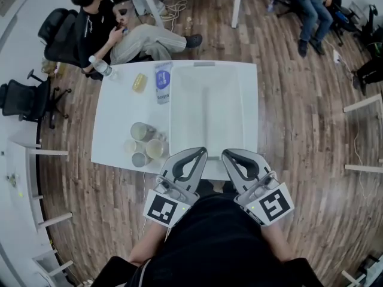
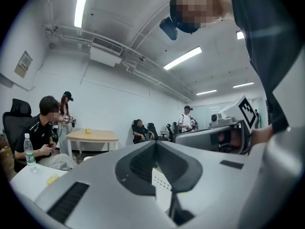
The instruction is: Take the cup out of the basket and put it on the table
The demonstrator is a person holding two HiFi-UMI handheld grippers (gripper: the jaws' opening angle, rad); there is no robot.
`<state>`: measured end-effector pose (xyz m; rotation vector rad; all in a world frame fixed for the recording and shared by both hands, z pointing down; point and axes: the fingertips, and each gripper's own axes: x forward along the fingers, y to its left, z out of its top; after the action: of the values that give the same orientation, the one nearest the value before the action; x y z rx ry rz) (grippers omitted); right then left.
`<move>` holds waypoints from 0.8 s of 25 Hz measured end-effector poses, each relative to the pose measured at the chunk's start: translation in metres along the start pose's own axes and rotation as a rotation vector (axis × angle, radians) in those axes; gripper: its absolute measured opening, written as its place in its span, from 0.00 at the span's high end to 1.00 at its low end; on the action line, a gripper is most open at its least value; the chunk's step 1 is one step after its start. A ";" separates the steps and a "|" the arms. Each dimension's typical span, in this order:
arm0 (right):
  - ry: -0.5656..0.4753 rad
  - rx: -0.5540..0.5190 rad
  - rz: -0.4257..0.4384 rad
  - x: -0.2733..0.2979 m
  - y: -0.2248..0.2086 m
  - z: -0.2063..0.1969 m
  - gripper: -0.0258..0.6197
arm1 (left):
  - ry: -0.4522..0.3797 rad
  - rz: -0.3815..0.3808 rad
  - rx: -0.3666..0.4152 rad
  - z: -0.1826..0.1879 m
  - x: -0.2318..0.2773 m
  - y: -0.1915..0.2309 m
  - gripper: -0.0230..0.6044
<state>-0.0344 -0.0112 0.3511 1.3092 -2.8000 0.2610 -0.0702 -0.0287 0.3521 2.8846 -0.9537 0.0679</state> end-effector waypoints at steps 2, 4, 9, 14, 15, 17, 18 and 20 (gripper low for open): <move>-0.027 -0.013 -0.022 -0.006 -0.005 0.006 0.92 | 0.006 0.003 -0.004 0.000 0.004 -0.005 0.95; -0.045 -0.017 -0.035 -0.011 -0.009 0.011 0.92 | 0.015 0.003 -0.005 0.000 0.008 -0.010 0.95; -0.052 -0.012 -0.032 -0.022 -0.011 0.012 0.92 | 0.024 -0.008 0.003 -0.002 0.014 -0.022 0.95; -0.050 0.003 -0.026 -0.030 -0.018 0.016 0.92 | 0.037 -0.003 0.014 0.000 0.020 -0.030 0.95; -0.056 0.002 -0.023 -0.030 -0.020 0.017 0.92 | 0.034 -0.001 0.011 0.000 0.020 -0.030 0.95; -0.055 -0.003 -0.014 -0.033 -0.019 0.014 0.92 | 0.028 0.002 0.009 -0.001 0.019 -0.032 0.95; -0.050 -0.008 -0.005 -0.034 -0.018 0.012 0.92 | 0.028 0.003 0.009 -0.002 0.018 -0.032 0.95; -0.046 -0.014 0.005 -0.036 -0.018 0.011 0.92 | 0.031 0.002 0.011 -0.003 0.017 -0.032 0.95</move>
<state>0.0027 0.0032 0.3386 1.3222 -2.8379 0.2135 -0.0376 -0.0126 0.3536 2.8841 -0.9543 0.1177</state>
